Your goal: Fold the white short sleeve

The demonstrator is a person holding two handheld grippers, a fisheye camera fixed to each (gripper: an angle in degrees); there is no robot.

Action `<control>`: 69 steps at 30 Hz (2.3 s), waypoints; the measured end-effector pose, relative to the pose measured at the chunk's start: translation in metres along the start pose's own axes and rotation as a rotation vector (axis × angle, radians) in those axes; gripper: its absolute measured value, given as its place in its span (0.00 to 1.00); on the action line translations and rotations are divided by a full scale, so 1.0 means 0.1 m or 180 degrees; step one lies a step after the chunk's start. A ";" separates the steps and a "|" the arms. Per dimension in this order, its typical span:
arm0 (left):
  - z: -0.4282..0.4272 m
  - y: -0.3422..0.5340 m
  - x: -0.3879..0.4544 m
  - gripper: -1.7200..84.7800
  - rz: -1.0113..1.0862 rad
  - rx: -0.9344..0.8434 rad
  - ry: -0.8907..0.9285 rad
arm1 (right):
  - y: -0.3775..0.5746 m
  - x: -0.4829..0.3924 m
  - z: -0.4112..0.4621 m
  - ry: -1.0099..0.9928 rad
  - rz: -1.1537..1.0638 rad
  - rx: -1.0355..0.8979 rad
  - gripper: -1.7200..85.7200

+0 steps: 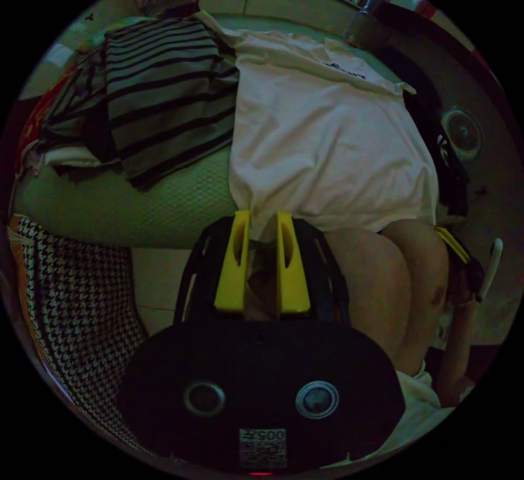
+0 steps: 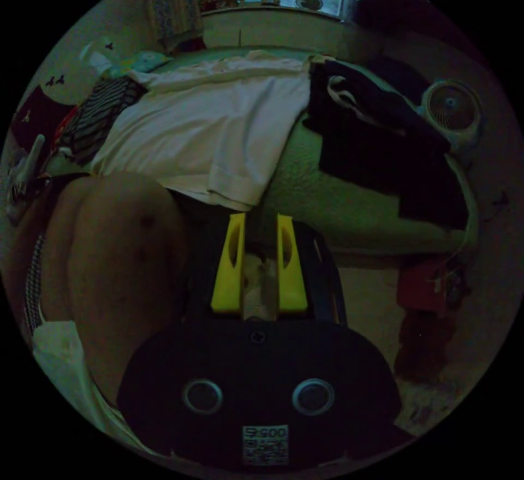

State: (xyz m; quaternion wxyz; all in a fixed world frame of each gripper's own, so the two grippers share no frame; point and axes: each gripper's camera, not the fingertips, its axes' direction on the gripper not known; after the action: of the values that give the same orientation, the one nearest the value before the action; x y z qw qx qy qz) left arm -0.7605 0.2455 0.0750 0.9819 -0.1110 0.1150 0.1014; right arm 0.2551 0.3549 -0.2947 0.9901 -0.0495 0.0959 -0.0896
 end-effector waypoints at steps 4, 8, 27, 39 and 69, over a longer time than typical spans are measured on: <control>-0.04 0.00 0.05 0.05 0.0008 -0.0134 -0.0261 | 0.05 0.04 0.00 0.0031 0.0012 -0.0011 0.11; -0.33 0.05 -0.01 0.03 0.0040 0.0028 -0.0408 | 0.07 0.06 -0.08 0.0016 -0.0006 0.0097 0.10; -1.07 -0.08 -0.57 0.02 -0.0033 0.0489 -0.0253 | -0.29 0.07 -0.09 -0.0026 0.0130 0.0506 0.05; -1.51 -0.21 -0.77 0.02 0.0133 0.0870 0.0330 | -1.19 0.00 -1.09 0.0108 -0.0275 0.0983 0.00; 0.24 -2.76 -1.90 0.08 -0.0547 0.1371 0.0524 | -6.16 -1.44 0.87 -0.0725 -0.0899 0.0841 0.11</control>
State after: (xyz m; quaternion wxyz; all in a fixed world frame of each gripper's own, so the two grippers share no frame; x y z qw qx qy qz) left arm -0.8751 -0.0448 0.1991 0.9753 0.0836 0.2037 -0.0188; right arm 0.0306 -0.2141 -0.1124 0.9701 0.0578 -0.0369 -0.2330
